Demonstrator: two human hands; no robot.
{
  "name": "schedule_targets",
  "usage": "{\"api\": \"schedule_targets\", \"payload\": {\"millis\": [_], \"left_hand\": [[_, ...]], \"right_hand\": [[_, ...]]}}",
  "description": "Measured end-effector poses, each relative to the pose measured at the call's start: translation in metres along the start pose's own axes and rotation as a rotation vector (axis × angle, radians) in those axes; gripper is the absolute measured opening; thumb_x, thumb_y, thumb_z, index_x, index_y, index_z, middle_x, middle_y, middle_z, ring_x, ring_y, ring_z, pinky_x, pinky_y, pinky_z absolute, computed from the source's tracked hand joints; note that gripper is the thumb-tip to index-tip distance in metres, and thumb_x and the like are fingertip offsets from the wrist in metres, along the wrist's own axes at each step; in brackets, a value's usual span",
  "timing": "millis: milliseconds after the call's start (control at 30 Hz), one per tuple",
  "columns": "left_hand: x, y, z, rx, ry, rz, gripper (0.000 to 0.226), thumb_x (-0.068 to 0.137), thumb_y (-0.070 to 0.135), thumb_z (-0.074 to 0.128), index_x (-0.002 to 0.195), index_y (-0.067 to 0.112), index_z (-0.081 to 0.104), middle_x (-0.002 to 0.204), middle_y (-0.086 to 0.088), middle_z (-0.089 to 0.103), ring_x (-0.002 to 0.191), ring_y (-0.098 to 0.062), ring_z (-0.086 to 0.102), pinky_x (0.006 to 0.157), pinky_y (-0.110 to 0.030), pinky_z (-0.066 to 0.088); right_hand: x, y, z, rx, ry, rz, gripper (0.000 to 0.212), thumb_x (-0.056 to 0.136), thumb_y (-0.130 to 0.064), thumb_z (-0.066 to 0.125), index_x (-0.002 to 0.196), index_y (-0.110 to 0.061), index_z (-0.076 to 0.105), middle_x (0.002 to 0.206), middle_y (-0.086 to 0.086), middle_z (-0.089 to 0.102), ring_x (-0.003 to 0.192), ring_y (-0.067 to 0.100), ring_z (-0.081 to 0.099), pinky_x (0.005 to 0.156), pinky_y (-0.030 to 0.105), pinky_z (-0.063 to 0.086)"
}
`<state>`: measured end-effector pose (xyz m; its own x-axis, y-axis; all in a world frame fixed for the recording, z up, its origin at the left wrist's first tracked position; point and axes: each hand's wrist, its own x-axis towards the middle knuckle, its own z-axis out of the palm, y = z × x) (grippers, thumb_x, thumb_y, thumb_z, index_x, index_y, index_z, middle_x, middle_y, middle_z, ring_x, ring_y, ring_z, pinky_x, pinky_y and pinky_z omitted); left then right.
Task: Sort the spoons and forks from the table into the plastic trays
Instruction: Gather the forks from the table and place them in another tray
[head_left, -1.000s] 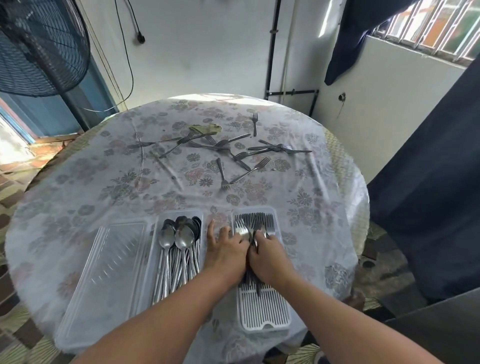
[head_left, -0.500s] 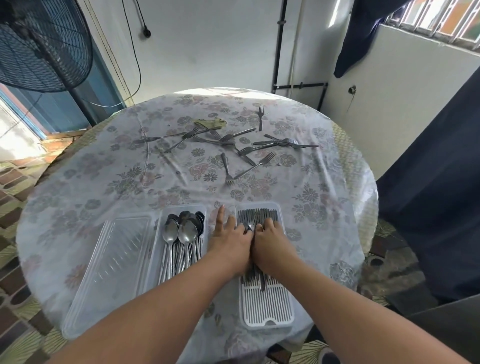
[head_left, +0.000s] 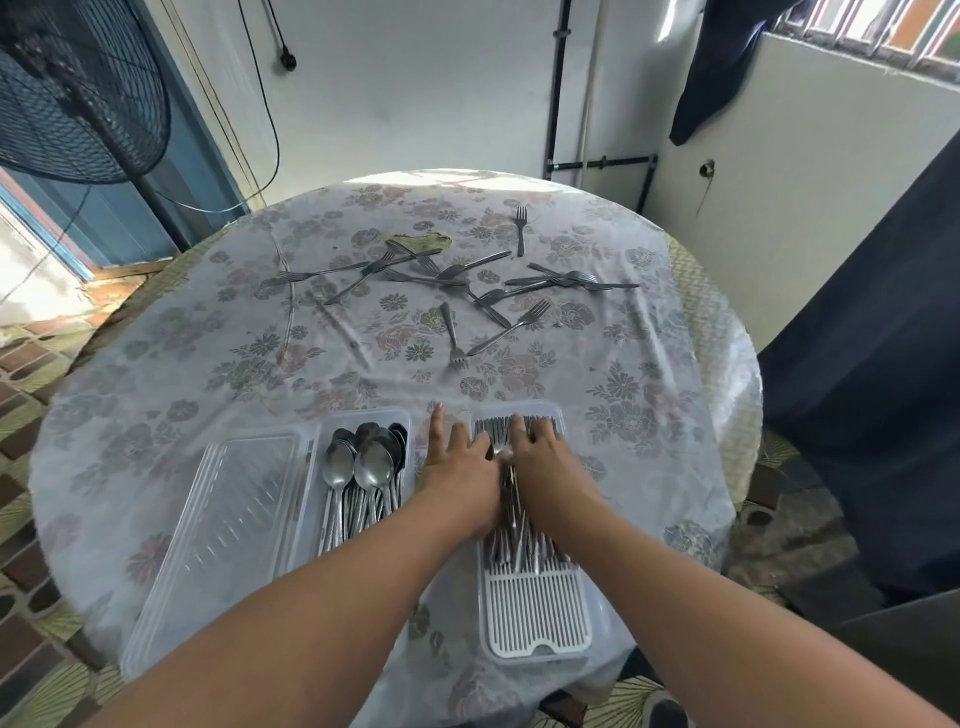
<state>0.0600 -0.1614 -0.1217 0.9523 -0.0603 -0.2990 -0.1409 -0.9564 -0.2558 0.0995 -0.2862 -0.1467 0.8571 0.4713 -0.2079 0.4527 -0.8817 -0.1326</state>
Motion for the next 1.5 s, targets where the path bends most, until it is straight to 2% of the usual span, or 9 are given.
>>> {"api": "schedule_targets", "payload": {"millis": [100, 200, 267, 333, 533, 767, 1033, 1200, 1500], "left_hand": [[0.000, 0.002, -0.003, 0.017, 0.025, -0.008, 0.069, 0.090, 0.040, 0.062, 0.153, 0.028, 0.039, 0.158, -0.013, 0.021, 0.150, -0.044, 0.004, 0.107, -0.068, -0.031], [0.002, 0.006, -0.007, -0.009, 0.006, -0.042, 0.062, 0.089, 0.033, 0.062, 0.148, 0.027, 0.044, 0.161, -0.016, 0.009, 0.150, -0.045, -0.003, 0.112, -0.067, -0.024], [0.005, 0.008, -0.010, -0.055, 0.007, -0.085, 0.058, 0.089, 0.032, 0.061, 0.145, 0.028, 0.046, 0.163, -0.017, 0.005, 0.150, -0.045, -0.004, 0.111, -0.067, -0.026], [0.006, 0.009, -0.010, -0.098, 0.014, -0.096, 0.061, 0.087, 0.027, 0.062, 0.146, 0.028, 0.044, 0.163, -0.017, 0.003, 0.150, -0.045, -0.004, 0.112, -0.066, -0.027], [0.002, 0.009, 0.004, -0.211, 0.079, -0.140, 0.059, 0.092, 0.033, 0.057, 0.149, 0.034, 0.039, 0.160, -0.014, 0.009, 0.148, -0.043, -0.002, 0.115, -0.064, -0.022], [0.010, -0.004, 0.000, -0.192, 0.119, -0.102, 0.048, 0.089, 0.069, 0.054, 0.129, 0.042, 0.061, 0.149, -0.011, 0.024, 0.143, -0.041, 0.011, 0.115, -0.063, -0.021], [0.010, 0.003, -0.001, -0.356, 0.110, -0.149, 0.044, 0.095, 0.040, 0.052, 0.138, 0.033, 0.054, 0.152, -0.011, 0.019, 0.145, -0.041, 0.008, 0.119, -0.063, -0.016], [0.017, -0.014, -0.003, -0.614, 0.389, -0.219, 0.028, 0.095, 0.039, 0.054, 0.121, 0.036, 0.065, 0.135, -0.005, 0.039, 0.131, -0.031, 0.026, 0.121, -0.053, 0.007], [0.038, -0.018, -0.033, -1.192, 0.449, -0.332, 0.016, 0.095, 0.024, 0.056, 0.105, 0.024, 0.068, 0.113, -0.005, 0.061, 0.112, -0.028, 0.050, 0.094, -0.038, 0.045]], "right_hand": [[0.002, 0.002, 0.005, -0.080, -0.009, -0.057, 0.041, 0.091, -0.002, 0.061, 0.132, -0.003, 0.060, 0.136, 0.019, 0.051, 0.124, 0.035, 0.045, 0.101, 0.045, 0.051], [0.001, 0.003, 0.008, -0.217, -0.021, -0.096, 0.028, 0.093, -0.016, 0.061, 0.119, -0.011, 0.069, 0.124, 0.012, 0.063, 0.118, 0.032, 0.049, 0.106, 0.046, 0.044], [-0.003, 0.003, 0.002, -0.289, 0.034, -0.078, 0.035, 0.096, -0.025, 0.056, 0.128, -0.017, 0.067, 0.129, 0.006, 0.063, 0.133, 0.032, 0.044, 0.123, 0.061, 0.015], [-0.008, 0.004, -0.003, -0.304, 0.076, -0.064, 0.047, 0.098, -0.029, 0.050, 0.143, -0.019, 0.058, 0.145, 0.003, 0.057, 0.147, 0.032, 0.034, 0.118, 0.069, -0.016], [-0.015, 0.022, -0.003, -0.075, 0.076, -0.115, 0.058, 0.104, -0.026, 0.040, 0.161, -0.030, 0.029, 0.166, -0.007, 0.034, 0.158, 0.020, 0.018, 0.112, 0.069, -0.026], [-0.013, 0.018, -0.004, -0.035, 0.098, -0.139, 0.050, 0.104, -0.029, 0.044, 0.154, -0.030, 0.039, 0.159, -0.011, 0.044, 0.150, 0.014, 0.036, 0.116, 0.067, -0.021], [-0.010, 0.017, -0.006, 0.014, 0.071, -0.150, 0.078, 0.095, -0.007, 0.046, 0.164, -0.027, 0.014, 0.166, -0.006, 0.034, 0.152, 0.016, 0.034, 0.121, 0.062, -0.018], [-0.009, 0.012, -0.012, 0.356, 0.267, 0.049, 0.055, 0.102, -0.018, 0.048, 0.156, -0.024, 0.035, 0.155, 0.002, 0.042, 0.135, 0.025, 0.053, 0.126, 0.059, 0.001], [0.017, 0.004, -0.032, 0.820, 0.459, 0.173, 0.040, 0.100, -0.018, 0.061, 0.140, -0.019, 0.058, 0.132, 0.003, 0.055, 0.112, 0.015, 0.059, 0.102, 0.034, 0.050]]}}
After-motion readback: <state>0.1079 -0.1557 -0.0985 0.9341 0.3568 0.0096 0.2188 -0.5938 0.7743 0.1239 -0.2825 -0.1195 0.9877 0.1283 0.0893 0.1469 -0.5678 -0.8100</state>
